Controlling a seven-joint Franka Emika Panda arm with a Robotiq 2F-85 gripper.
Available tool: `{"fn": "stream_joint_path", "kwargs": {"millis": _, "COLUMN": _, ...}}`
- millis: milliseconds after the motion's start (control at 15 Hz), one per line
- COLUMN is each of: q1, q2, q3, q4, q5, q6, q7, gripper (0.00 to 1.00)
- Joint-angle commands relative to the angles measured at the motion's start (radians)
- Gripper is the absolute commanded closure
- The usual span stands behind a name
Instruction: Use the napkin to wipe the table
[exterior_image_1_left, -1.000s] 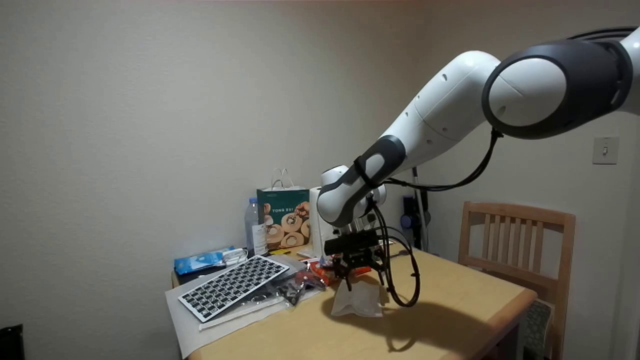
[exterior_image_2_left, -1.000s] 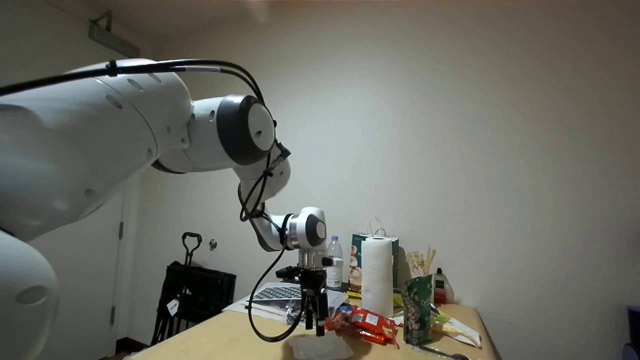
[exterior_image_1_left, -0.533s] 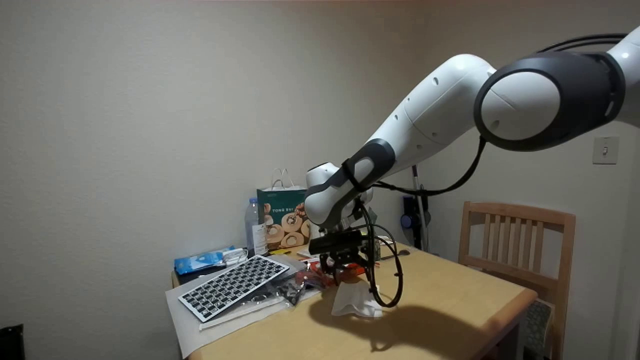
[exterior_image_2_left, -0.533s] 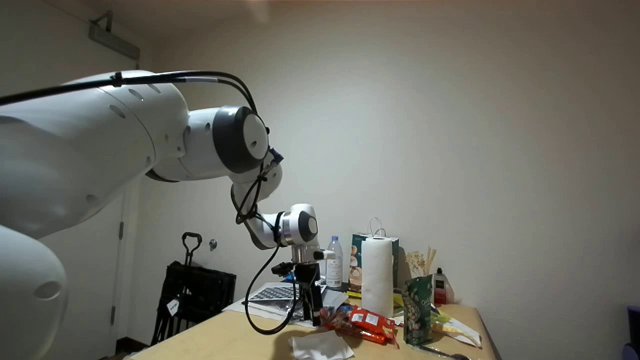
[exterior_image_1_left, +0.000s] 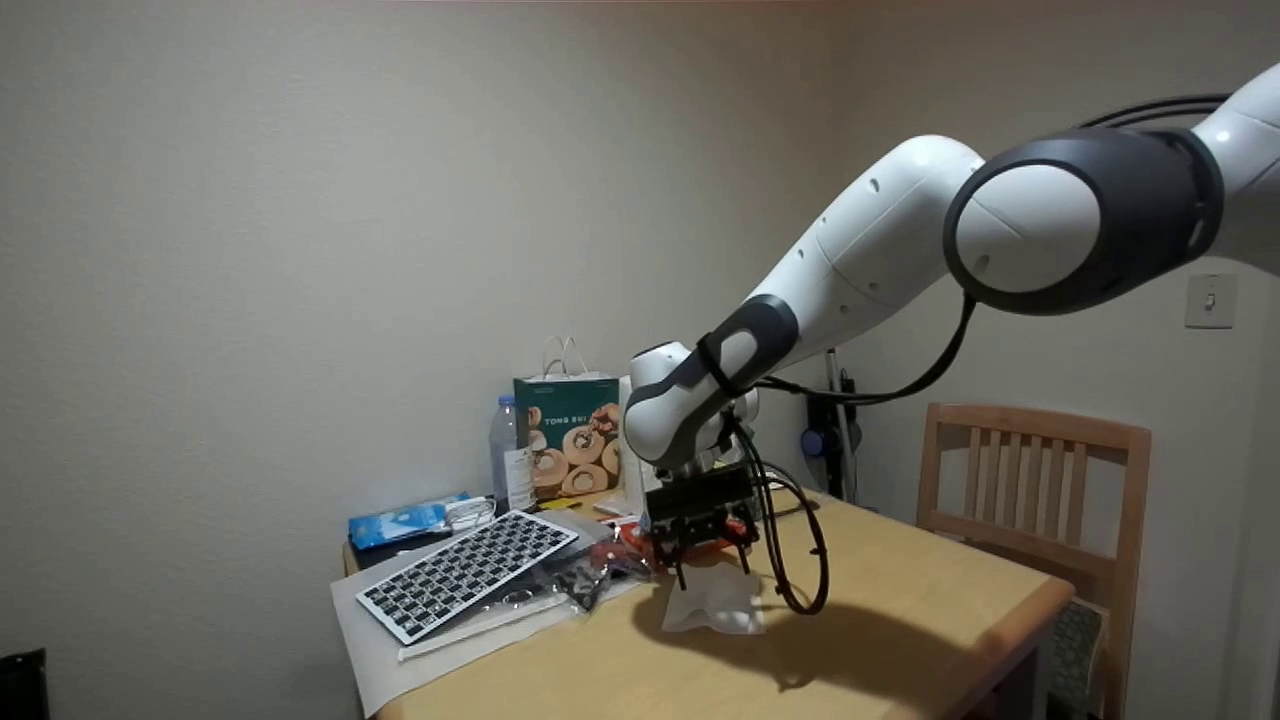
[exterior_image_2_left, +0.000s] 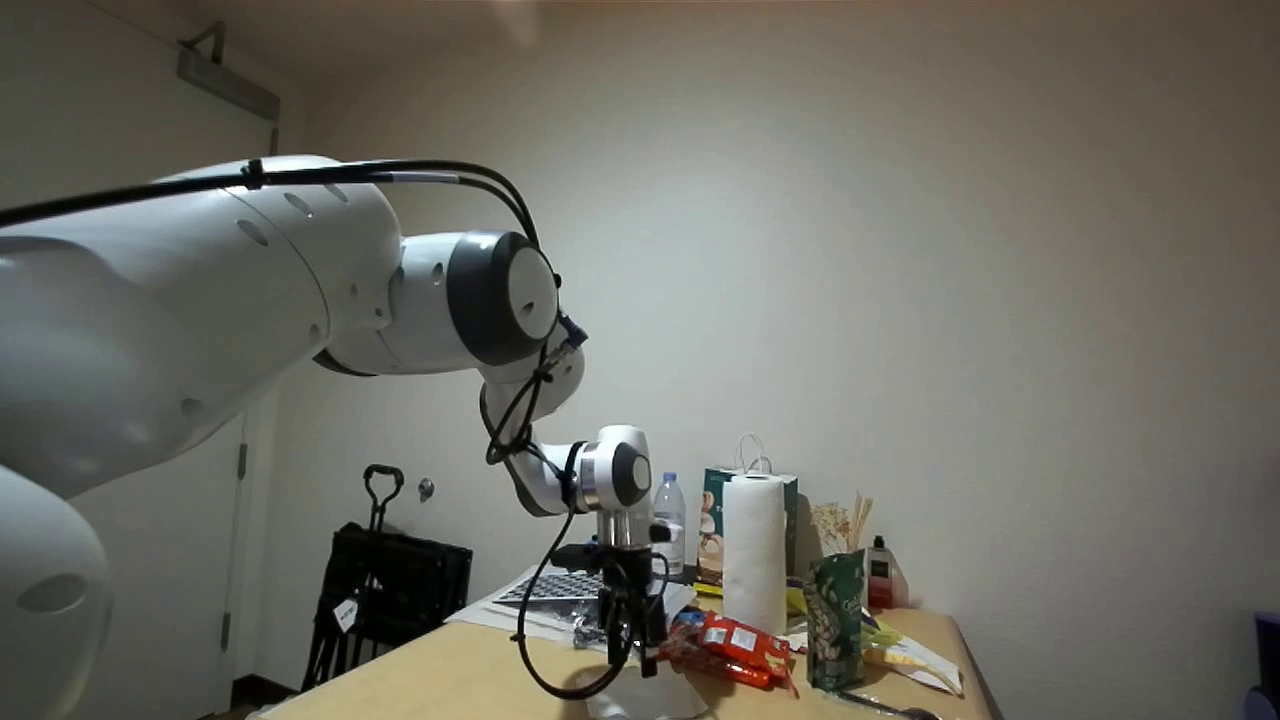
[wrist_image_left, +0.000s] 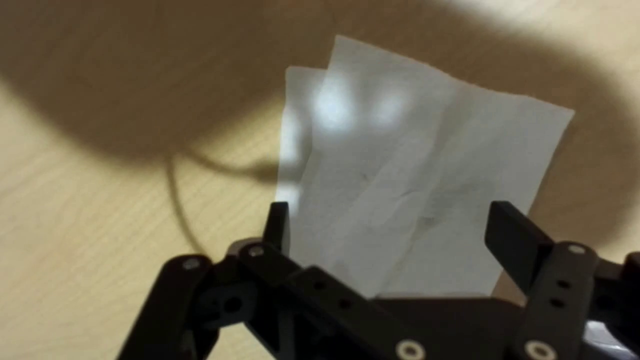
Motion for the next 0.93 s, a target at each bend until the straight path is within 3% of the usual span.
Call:
{"fn": "stream_joint_path", "kwargs": {"millis": 0, "q1": -0.022, "q2": 0.026, "q3": 0.007, "q4": 0.011, "q5": 0.024, "q6": -0.010, "q7": -0.096, "gripper": 0.00}}
{"fn": "stream_joint_path", "kwargs": {"millis": 67, "q1": -0.025, "q2": 0.026, "q3": 0.007, "q4": 0.004, "q5": 0.035, "q6": -0.011, "q7": -0.094, "gripper": 0.00}}
{"fn": "stream_joint_path", "kwargs": {"millis": 133, "q1": -0.028, "q2": 0.032, "q3": 0.006, "q4": 0.007, "q5": 0.049, "q6": -0.016, "q7": -0.084, "gripper": 0.25}}
{"fn": "stream_joint_path", "kwargs": {"millis": 267, "q1": -0.031, "q2": 0.040, "q3": 0.007, "q4": 0.013, "q5": 0.074, "q6": -0.017, "q7": -0.072, "gripper": 0.33}}
{"fn": "stream_joint_path", "kwargs": {"millis": 533, "q1": -0.029, "q2": 0.045, "q3": 0.001, "q4": 0.019, "q5": 0.112, "q6": -0.026, "q7": -0.052, "gripper": 0.61}}
{"fn": "stream_joint_path", "kwargs": {"millis": 600, "q1": -0.013, "q2": 0.041, "q3": -0.011, "q4": 0.004, "q5": 0.093, "q6": -0.006, "q7": -0.055, "gripper": 0.41}}
{"fn": "stream_joint_path", "kwargs": {"millis": 800, "q1": -0.014, "q2": 0.041, "q3": -0.010, "q4": 0.005, "q5": 0.099, "q6": -0.006, "q7": -0.054, "gripper": 0.60}}
{"fn": "stream_joint_path", "kwargs": {"millis": 867, "q1": -0.014, "q2": 0.041, "q3": -0.010, "q4": 0.005, "q5": 0.100, "q6": -0.006, "q7": -0.054, "gripper": 0.60}}
